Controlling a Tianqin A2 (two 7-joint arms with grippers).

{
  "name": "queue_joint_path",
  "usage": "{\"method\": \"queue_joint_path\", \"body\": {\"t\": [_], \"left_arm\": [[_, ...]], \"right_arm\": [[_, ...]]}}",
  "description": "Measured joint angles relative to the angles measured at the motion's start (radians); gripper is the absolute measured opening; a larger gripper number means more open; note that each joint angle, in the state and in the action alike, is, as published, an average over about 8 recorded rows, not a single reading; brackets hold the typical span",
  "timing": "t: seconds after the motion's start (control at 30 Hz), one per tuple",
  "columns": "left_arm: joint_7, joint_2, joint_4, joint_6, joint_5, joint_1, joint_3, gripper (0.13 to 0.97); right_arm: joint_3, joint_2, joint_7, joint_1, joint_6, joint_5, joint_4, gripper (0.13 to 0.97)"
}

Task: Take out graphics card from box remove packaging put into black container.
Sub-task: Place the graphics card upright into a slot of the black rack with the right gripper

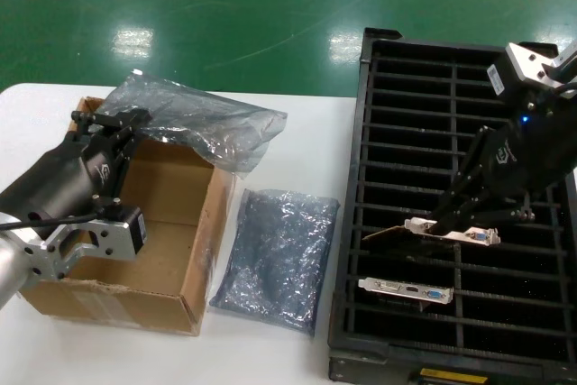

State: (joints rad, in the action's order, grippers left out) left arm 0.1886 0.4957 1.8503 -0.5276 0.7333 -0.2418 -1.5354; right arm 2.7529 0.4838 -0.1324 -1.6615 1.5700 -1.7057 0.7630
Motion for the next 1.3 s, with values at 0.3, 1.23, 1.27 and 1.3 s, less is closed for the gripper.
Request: {"method": "queue_joint_path", "body": {"t": [0.3,1.23,1.27,1.3], "left_arm": [[0.000,0.000,0.000,0.000,0.000,0.000,0.000,0.139],[0.000,0.000,0.000,0.000,0.000,0.000,0.000,0.139],[0.000,0.000,0.000,0.000,0.000,0.000,0.000,0.139],[0.000,0.000,0.000,0.000,0.000,0.000,0.000,0.139]], "right_arm": [[0.000,-0.001,0.007,0.001,0.000,0.017,-0.026,0.165],[0.000,0.077,-0.024,0.023,0.000,0.010,0.116,0.165],[0.000,0.074,-0.020,0.023,0.000,0.016,0.109,0.165],[0.000,0.070,-0.016,0.023,0.000,0.022,0.102,0.165]]}}
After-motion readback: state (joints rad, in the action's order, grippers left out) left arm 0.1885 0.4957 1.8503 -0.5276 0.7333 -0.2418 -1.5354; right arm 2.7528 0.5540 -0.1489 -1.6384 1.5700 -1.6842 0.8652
